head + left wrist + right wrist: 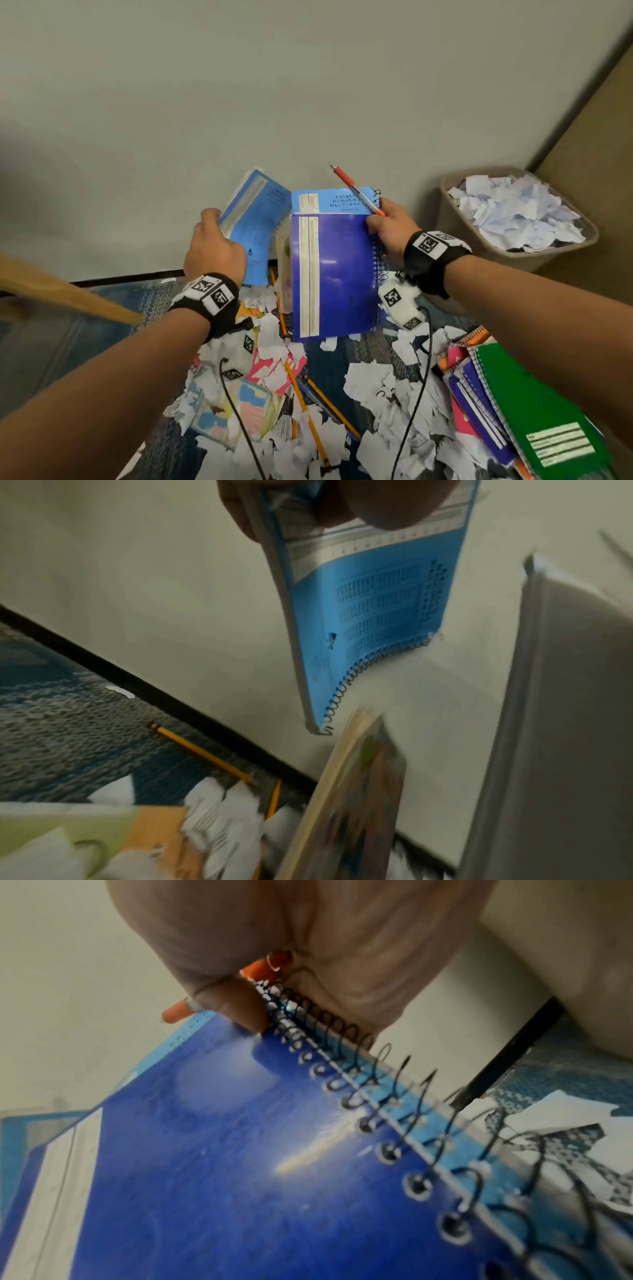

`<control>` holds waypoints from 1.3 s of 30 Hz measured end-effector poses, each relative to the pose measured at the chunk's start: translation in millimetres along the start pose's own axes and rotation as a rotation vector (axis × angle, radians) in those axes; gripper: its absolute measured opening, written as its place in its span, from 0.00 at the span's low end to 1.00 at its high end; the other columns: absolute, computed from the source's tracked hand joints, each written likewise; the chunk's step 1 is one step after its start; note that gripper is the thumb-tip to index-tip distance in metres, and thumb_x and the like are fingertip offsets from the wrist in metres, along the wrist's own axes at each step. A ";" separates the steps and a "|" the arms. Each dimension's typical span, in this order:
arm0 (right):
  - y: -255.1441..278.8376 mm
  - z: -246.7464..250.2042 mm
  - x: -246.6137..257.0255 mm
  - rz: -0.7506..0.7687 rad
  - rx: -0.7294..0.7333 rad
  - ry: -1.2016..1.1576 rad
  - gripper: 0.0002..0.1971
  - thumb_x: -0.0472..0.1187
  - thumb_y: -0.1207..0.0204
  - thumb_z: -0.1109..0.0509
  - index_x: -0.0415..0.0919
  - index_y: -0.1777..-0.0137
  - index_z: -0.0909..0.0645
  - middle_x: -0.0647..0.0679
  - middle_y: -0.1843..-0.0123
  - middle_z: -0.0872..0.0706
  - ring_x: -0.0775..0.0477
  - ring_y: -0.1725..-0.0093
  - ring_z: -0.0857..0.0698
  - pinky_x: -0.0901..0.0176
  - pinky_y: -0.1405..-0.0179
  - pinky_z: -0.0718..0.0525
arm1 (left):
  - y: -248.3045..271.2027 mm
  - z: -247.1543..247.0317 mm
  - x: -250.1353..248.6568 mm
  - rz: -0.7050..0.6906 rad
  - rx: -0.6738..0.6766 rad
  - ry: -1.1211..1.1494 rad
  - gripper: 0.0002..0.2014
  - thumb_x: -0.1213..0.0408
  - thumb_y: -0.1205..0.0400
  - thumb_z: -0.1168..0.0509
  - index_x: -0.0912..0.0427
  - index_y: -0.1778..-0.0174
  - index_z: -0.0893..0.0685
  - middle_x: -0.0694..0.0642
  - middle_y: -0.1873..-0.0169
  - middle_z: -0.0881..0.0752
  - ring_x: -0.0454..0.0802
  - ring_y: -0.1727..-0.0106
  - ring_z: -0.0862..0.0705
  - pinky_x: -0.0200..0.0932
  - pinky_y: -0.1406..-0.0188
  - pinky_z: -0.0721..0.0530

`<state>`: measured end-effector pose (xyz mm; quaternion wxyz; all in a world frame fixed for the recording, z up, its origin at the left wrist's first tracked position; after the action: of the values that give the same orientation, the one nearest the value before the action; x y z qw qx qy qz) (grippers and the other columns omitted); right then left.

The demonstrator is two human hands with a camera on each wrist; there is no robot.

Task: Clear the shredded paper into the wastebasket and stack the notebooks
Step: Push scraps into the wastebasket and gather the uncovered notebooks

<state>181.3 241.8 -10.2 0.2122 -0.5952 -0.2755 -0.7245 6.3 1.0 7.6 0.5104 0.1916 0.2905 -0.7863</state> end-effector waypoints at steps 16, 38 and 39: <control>7.7 -13.7 -41.0 -0.223 0.035 -0.074 0.24 0.32 0.37 0.34 0.37 0.38 0.23 0.31 0.43 0.15 0.30 0.46 0.13 0.26 0.44 0.16 | 32.3 -60.1 -4.8 0.186 0.732 0.580 0.11 0.70 0.17 0.38 0.49 0.44 0.22 0.60 0.56 0.10 0.58 0.61 0.10 0.54 0.60 0.13; 81.2 206.1 -118.8 -0.366 0.357 1.096 0.08 0.40 0.19 0.37 0.47 0.61 0.22 0.52 0.62 0.20 0.49 0.62 0.23 0.58 0.55 0.29 | 106.1 -145.0 -27.3 -0.199 1.264 -0.404 0.14 0.65 0.15 0.39 0.63 0.36 0.16 0.61 0.41 0.14 0.47 0.60 0.18 0.32 0.68 0.21; 77.9 218.5 -124.0 -0.328 0.347 1.202 0.06 0.40 0.18 0.37 0.48 0.54 0.20 0.51 0.54 0.18 0.47 0.55 0.20 0.57 0.48 0.27 | 105.6 -144.9 -21.7 -0.213 1.263 -0.444 0.14 0.65 0.15 0.40 0.63 0.36 0.17 0.62 0.41 0.14 0.48 0.60 0.19 0.31 0.69 0.22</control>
<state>418.7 322.6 -89.7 0.3093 0.0072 -0.3093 -0.8992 112.3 77.8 -116.8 0.2678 0.2572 -0.3190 -0.8720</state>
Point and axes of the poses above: each hand's wrist, its own y-axis away from the middle knuckle, its own z-axis out of the back of the hand, x = y × z, the point moved 5 cm from there along -y, towards the middle knuckle
